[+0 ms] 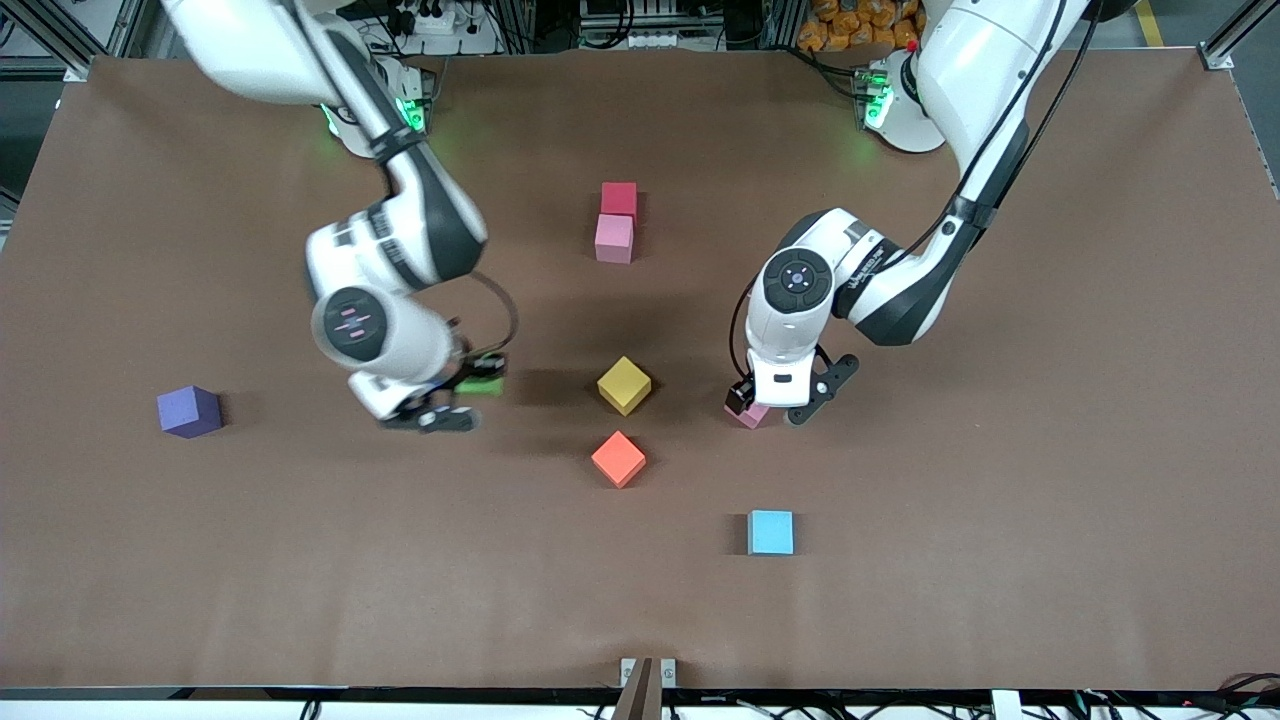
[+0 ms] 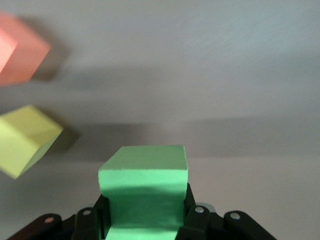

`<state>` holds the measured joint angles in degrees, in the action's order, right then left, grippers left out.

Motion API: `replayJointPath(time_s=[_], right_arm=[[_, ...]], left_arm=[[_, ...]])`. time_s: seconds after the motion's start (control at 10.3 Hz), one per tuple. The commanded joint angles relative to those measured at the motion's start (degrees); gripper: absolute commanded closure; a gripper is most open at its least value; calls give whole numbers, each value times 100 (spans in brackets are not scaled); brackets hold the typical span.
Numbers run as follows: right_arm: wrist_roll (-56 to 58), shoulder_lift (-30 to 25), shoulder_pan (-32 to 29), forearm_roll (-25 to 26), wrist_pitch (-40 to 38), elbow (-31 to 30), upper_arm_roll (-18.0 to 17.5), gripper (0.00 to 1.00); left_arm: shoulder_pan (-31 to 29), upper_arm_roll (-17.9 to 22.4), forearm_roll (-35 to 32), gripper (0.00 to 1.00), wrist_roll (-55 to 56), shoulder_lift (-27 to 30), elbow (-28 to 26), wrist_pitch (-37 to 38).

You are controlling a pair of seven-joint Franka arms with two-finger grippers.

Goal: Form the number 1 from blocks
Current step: 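Move the left gripper to the pink cube while the right gripper carries green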

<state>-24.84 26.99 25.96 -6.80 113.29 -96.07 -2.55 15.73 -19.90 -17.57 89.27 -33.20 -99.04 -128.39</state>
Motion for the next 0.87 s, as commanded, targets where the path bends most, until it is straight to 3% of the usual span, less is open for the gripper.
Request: replayJointPath(time_s=[0.0, 0.19, 0.49, 0.78], right_arm=[[-92, -106, 478, -85, 123, -403, -184, 100], [-126, -115, 620, -85, 245, -684, -543, 100], [-879, -115, 744, -85, 1779, -1562, -983, 100], [-1626, -123, 779, -76, 1942, -1687, -1221, 100]], left_arm=[[-18, -58, -89, 0, 467, -142, 173, 86], [0, -58, -89, 0, 679, -361, 411, 86], [44, -40, -106, 0, 899, -486, 455, 86], [44, -40, -115, 0, 917, -565, 482, 86]])
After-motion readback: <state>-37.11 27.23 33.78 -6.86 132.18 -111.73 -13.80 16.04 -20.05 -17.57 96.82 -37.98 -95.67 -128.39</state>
